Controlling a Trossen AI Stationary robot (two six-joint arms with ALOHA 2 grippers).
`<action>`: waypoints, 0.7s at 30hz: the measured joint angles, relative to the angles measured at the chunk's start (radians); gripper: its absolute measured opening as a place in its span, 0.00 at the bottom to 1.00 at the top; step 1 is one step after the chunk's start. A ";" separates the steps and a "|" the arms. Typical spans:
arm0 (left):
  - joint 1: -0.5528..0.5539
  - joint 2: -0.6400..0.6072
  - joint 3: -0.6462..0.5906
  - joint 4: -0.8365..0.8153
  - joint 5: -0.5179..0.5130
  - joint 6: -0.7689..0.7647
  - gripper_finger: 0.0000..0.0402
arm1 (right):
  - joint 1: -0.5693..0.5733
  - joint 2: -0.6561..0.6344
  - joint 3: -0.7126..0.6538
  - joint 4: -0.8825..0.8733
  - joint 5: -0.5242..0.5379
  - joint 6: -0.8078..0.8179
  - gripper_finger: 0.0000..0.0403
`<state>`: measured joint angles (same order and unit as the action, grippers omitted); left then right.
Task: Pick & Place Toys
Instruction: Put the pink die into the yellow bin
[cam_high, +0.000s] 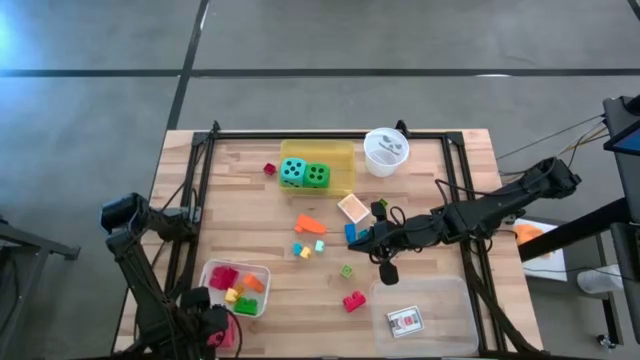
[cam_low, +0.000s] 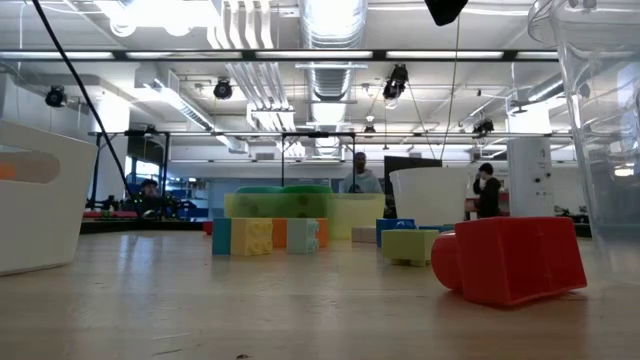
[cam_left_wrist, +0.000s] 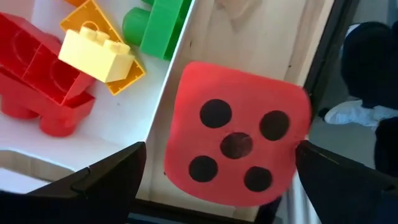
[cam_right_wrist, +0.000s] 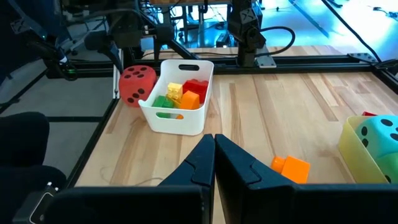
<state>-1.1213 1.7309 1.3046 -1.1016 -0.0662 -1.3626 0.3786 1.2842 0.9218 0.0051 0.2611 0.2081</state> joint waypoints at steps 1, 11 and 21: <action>0.000 0.000 -0.008 0.007 0.000 0.006 0.99 | 0.000 0.000 0.000 0.000 0.000 0.000 0.02; -0.002 0.000 -0.018 0.031 0.000 0.021 0.99 | 0.000 0.000 0.000 0.000 0.000 0.000 0.02; -0.002 -0.002 0.001 0.022 0.004 0.030 0.99 | 0.001 0.000 0.000 0.000 0.000 0.000 0.02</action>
<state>-1.1236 1.7293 1.3053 -1.0794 -0.0623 -1.3322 0.3794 1.2842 0.9221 0.0049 0.2611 0.2081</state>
